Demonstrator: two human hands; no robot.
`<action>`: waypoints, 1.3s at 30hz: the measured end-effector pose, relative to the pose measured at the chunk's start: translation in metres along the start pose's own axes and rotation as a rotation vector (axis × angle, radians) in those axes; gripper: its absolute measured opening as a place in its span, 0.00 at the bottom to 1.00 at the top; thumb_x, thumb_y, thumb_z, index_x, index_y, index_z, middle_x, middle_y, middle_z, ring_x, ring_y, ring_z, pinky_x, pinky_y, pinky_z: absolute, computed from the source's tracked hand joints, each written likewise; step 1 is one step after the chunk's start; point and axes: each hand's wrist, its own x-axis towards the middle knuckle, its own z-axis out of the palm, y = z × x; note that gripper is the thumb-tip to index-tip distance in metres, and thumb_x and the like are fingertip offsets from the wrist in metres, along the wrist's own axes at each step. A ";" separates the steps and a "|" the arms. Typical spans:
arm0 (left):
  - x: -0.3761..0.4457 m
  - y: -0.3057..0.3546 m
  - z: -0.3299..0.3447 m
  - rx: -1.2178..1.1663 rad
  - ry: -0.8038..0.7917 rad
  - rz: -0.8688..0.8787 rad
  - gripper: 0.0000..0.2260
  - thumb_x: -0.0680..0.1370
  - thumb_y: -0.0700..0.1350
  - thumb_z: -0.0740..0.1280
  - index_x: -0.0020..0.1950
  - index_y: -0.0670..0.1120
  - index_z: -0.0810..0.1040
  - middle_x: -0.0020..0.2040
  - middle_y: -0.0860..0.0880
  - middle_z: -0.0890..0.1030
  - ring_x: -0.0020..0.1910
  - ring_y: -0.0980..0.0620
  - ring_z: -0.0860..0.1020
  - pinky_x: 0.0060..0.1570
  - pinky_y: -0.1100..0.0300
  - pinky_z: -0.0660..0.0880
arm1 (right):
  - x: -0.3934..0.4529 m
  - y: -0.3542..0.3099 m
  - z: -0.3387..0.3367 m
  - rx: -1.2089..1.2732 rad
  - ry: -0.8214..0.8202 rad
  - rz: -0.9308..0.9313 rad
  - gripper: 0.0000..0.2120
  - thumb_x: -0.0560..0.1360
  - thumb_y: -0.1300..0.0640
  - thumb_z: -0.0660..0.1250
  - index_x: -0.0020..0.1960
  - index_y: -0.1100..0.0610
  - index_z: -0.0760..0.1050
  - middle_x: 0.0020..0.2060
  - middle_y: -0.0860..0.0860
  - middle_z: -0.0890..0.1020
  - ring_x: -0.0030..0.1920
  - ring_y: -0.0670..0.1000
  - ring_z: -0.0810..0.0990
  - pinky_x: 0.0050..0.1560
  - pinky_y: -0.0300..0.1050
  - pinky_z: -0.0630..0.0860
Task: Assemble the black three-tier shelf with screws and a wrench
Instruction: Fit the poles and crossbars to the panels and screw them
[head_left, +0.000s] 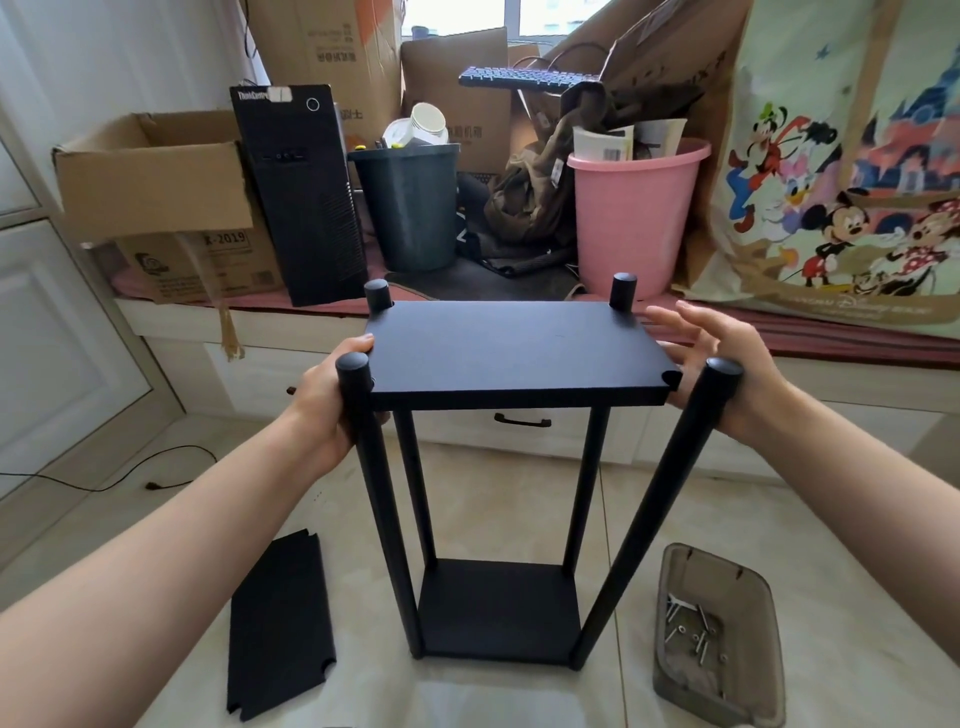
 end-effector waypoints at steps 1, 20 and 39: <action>0.000 0.000 0.000 -0.004 -0.001 -0.002 0.09 0.80 0.52 0.65 0.46 0.50 0.81 0.35 0.52 0.80 0.30 0.54 0.76 0.30 0.61 0.72 | 0.000 0.001 0.001 -0.036 0.038 -0.006 0.16 0.80 0.47 0.59 0.58 0.55 0.79 0.46 0.54 0.86 0.45 0.54 0.85 0.50 0.51 0.78; -0.006 -0.003 0.006 -0.048 0.013 -0.026 0.12 0.81 0.56 0.64 0.46 0.51 0.81 0.35 0.53 0.80 0.29 0.55 0.78 0.31 0.62 0.73 | -0.013 0.014 0.012 -0.016 0.145 -0.080 0.30 0.82 0.40 0.52 0.56 0.63 0.82 0.53 0.60 0.85 0.46 0.56 0.84 0.50 0.48 0.78; -0.002 -0.034 -0.019 0.175 -0.134 -0.097 0.15 0.85 0.53 0.58 0.57 0.45 0.80 0.42 0.50 0.84 0.40 0.54 0.83 0.42 0.59 0.76 | -0.009 0.055 0.005 -0.061 0.170 0.048 0.31 0.82 0.50 0.52 0.29 0.54 0.85 0.59 0.60 0.81 0.50 0.58 0.78 0.42 0.47 0.69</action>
